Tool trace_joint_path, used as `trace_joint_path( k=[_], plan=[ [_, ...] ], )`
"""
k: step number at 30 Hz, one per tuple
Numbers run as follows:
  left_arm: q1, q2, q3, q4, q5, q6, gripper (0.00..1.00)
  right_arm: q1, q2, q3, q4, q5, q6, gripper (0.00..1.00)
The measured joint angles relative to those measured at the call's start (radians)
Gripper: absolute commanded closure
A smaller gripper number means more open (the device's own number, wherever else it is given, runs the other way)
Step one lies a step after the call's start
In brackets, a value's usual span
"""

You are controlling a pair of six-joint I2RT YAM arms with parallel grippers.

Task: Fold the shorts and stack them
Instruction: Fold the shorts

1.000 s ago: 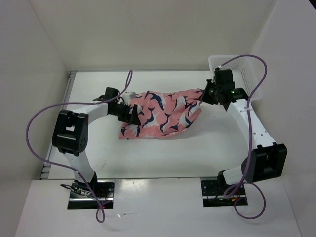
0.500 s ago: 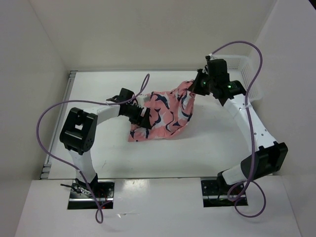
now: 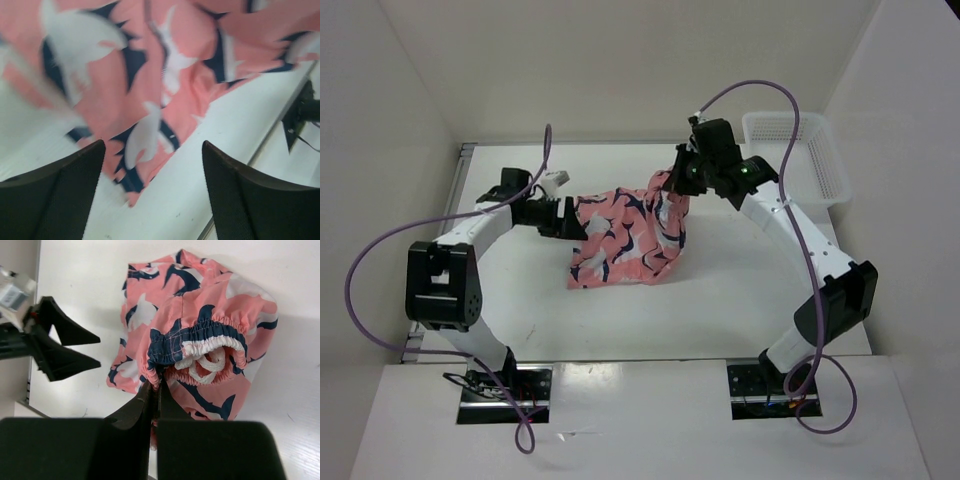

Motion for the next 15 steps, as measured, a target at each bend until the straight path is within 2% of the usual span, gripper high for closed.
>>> trace_joint_path(
  k=[3, 9, 15],
  plan=[
    [0.035, 0.001, -0.036, -0.013, -0.078, 0.0, 0.23, 0.018, 0.019, 0.037, -0.001, 0.005, 0.0, 1.0],
    [0.035, 0.008, -0.083, 0.0, -0.21, 0.001, 0.27, 0.061, 0.065, 0.095, -0.003, 0.015, -0.001, 1.0],
    [0.034, 0.058, -0.116, 0.059, -0.273, 0.0, 0.29, 0.146, 0.155, 0.155, -0.002, 0.015, 0.0, 1.0]
  ],
)
